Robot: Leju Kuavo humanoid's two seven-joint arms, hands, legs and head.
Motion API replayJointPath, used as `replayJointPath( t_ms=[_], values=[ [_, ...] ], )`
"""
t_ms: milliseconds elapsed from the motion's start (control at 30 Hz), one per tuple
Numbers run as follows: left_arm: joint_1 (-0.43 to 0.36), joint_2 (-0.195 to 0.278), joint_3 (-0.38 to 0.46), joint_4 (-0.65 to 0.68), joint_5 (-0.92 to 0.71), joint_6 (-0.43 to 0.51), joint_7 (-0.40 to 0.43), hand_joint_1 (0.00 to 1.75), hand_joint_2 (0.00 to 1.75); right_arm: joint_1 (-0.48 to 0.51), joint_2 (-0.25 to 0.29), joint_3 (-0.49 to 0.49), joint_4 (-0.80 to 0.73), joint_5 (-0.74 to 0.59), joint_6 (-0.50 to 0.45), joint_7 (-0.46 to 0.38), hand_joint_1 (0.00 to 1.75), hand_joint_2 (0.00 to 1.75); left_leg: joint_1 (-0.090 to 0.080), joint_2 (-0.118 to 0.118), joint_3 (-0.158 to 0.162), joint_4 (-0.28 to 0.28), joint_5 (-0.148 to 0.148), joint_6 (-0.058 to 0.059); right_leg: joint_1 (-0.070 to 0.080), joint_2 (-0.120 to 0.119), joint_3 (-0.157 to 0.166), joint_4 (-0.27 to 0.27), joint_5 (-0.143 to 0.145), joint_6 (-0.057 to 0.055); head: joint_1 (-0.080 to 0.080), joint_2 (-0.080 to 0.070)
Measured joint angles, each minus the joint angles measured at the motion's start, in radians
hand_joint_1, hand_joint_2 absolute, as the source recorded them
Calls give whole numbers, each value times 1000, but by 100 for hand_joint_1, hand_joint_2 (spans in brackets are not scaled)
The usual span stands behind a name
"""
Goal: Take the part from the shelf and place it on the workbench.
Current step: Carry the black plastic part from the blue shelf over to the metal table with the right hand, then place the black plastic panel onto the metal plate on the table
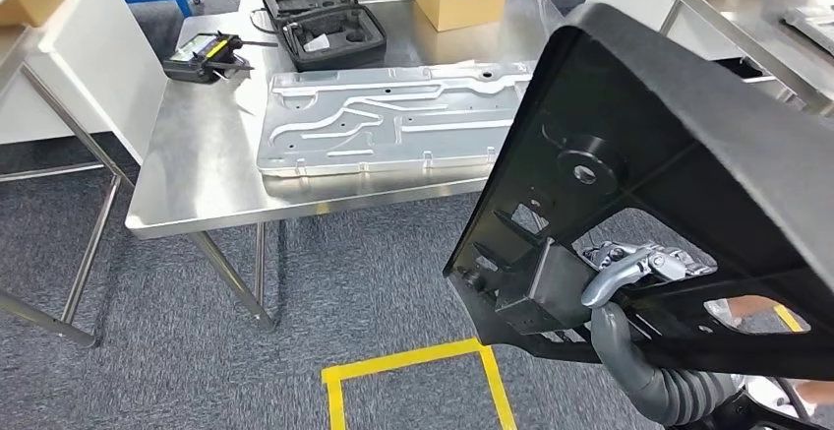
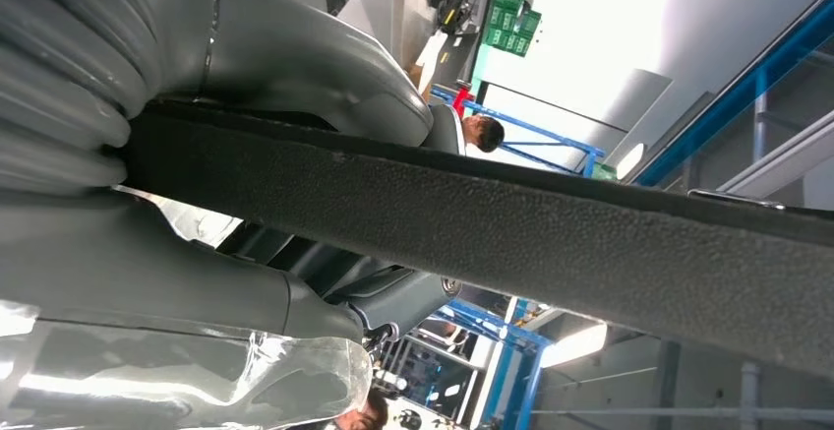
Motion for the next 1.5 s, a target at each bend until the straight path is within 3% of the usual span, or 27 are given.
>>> replayJointPath(
  t_ms=[33, 100, 200, 267, 300, 400, 433, 467, 500, 567, 600, 633, 667, 733, 800, 900, 933, 967, 1000, 1067, 1100, 1133, 1267, 1333, 1433, 1467, 1500],
  values=[
    [1, 0, 0, 0, 1, 0, 0, 0, 175, 0, 0, 0, 0, 0, 0, 0, 175, 175, 1, -1, 12, -1, -11, -4, -1, -2, 18, -71, 55, 0, 0, 0],
    [2, 0, 0, 0, 2, 0, 1, 0, 175, 0, 0, 0, 1, -1, 0, 1, 175, 175, -1, -3, 33, -2, -32, -16, 3, -6, 47, -170, 115, -7, -1, 0],
    [2, 0, 0, 1, 3, 0, 1, 0, 175, -1, 1, 1, 1, -1, 0, 2, 175, 175, -4, -2, 51, -6, -44, -34, 5, -5, 60, -191, 116, -30, -3, 0],
    [1, 1, 0, 1, 3, 0, 1, 0, 175, -2, 1, 1, 1, -1, 0, 2, 175, 175, -3, 0, 43, 31, -51, -43, 1, -4, 80, -195, 108, -43, -4, 0],
    [0, 1, 0, 1, 4, 0, 1, 0, 175, -3, 1, 1, 1, -1, 0, 2, 175, 175, -1, 0, 18, 78, -59, -49, -1, -4, 90, -196, 102, -47, -5, 0],
    [-3, 1, 0, 1, 4, -5, 1, 0, 175, -3, 1, 1, 1, -1, 0, 1, 175, 175, 3, 2, -118, 264, -119, -61, -1, -4, 115, -196, 77, -54, -6, 0],
    [-3, 1, 0, 1, 5, -8, 1, 0, 175, -3, 1, 1, 1, -1, 0, 1, 175, 175, 3, 2, -152, 291, -133, -62, -1, -4, 126, -196, 67, -53, -6, 0],
    [-4, 2, 0, 1, 5, -10, 1, 0, 175, -3, 1, 1, 1, -1, 0, 1, 175, 175, 2, 2, -168, 281, -128, -60, -1, -3, 140, -196, 57, -53, -6, 0],
    [-4, 2, 0, 1, 6, -11, 1, 0, 175, -3, 1, 1, 1, -1, 0, 1, 175, 175, 1, 2, -169, 240, -101, -56, 0, -2, 155, -196, 46, -52, -6, 0],
    [-4, 3, 0, 1, 8, -11, 1, 0, 175, -4, 1, 1, 1, -1, 0, 1, 175, 175, -7, 2, -145, 115, 3, -40, 2, -1, 185, -197, 24, -48, -6, 0],
    [-4, 4, 0, 1, 10, -10, 2, 0, 175, -5, 1, 1, 1, -2, 0, 1, 175, 175, -12, 1, -135, 69, 39, -32, 2, 1, 195, -199, 14, -43, -6, 0],
    [-4, 4, 0, 2, 10, -9, 2, 0, 175, -6, 1, 1, 1, -2, 0, 2, 175, 175, -16, 0, -126, 41, 63, -26, 1, 3, 203, -202, 6, -38, -6, 0],
    [-4, 5, 0, 2, 11, -8, 2, 0, 175, -7, 1, 1, 2, -4, 1, 2, 175, 175, -19, -1, -121, 30, 68, -20, 1, 5, 210, -201, 4, -30, -6, 0],
    [-4, 4, 0, 2, 11, -8, 2, 0, 175, -9, 0, 1, 1, -6, 1, 3, 175, 175, -16, -1, -96, 16, 67, -10, 1, 6, 220, -193, 6, -20, -5, 0],
    [-4, 4, 0, 2, 11, -7, 2, 0, 175, -12, -1, 0, 1, -7, 2, 2, 175, 175, -11, 0, -70, 6, 63, 0, 0, 3, 195, -128, -1, -16, -4, 0],
    [-3, 2, 0, 2, 12, -7, 2, 0, 175, -14, -2, 0, 2, -9, 2, 2, 175, 175, -8, 0, -46, 2, 42, 7, 1, 1, 74, 45, -61, -7, -3, 0],
    [-2, 2, 0, 2, 12, -7, 2, 0, 175, -13, -2, 0, 2, -10, 2, 2, 175, 175, -8, -1, -38, 2, 34, 7, 0, 1, 40, 73, -76, -5, -3, 0],
    [-2, 2, 0, 2, 12, -7, 2, 0, 175, -13, -2, 0, 2, -10, 2, 2, 175, 175, -8, -2, -28, 2, 25, 6, 0, 1, 23, 69, -73, -4, -3, 0],
    [-1, 1, 0, 2, 12, -7, 2, 0, 175, -13, -2, 0, 2, -11, 2, 2, 175, 175, -7, -4, -16, 2, 16, 4, 0, 1, 23, 29, -44, -3, -3, 0],
    [0, 0, 0, 3, 12, -7, 2, 0, 175, -13, -1, 0, 2, -12, 2, 2, 175, 175, -5, -6, 9, 2, -4, -5, 0, -2, 55, -101, 51, -3, -3, 0],
    [0, 0, 0, 3, 12, -7, 2, 0, 175, -13, -1, 0, 3, -12, 2, 2, 175, 175, -6, -6, 18, 1, -14, -11, 2, -5, 69, -151, 79, -6, -2, 0],
    [0, 0, 0, 3, 12, -7, 1, 0, 175, -13, -1, 0, 3, -12, 2, 2, 175, 175, -7, -6, 23, -1, -22, -17, 4, -8, 77, -179, 95, -12, -3, 0],
    [0, 1, 0, 3, 13, -7, 1, 0, 175, -14, -1, -1, 4, -16, 2, 6, 175, 175, -8, -3, 29, 27, -33, -39, 2, -5, 95, -189, 90, -44, -4, 0],
    [-2, 0, 0, 3, 14, -8, 1, 0, 175, -15, -5, -6, 5, -25, 2, 14, 175, 175, -4, -1, -22, 115, -52, -49, 0, -5, 112, -190, 79, -54, -6, 0],
    [-4, 0, 0, 3, 15, -10, 1, 0, 175, -13, -27, -35, 12, -19, 4, 50, 175, 175, 0, 0, -158, 290, -111, -58, 1, -6, 131, -190, 58, -58, -7, 0],
    [-4, 0, 0, 3, 15, -11, 1, 0, 175, -12, -40, -50, 18, 6, 9, 78, 175, 175, -2, 1, -183, 301, -114, -56, 3, -5, 141, -190, 51, -58, -7, 0],
    [-4, 0, 0, 3, 16, -14, 1, 0, 175, -13, -53, -69, 25, 53, 19, 117, 175, 175, -4, 1, -191, 277, -96, -50, 5, -5, 152, -190, 43, -57, -7, 0]
  ],
)
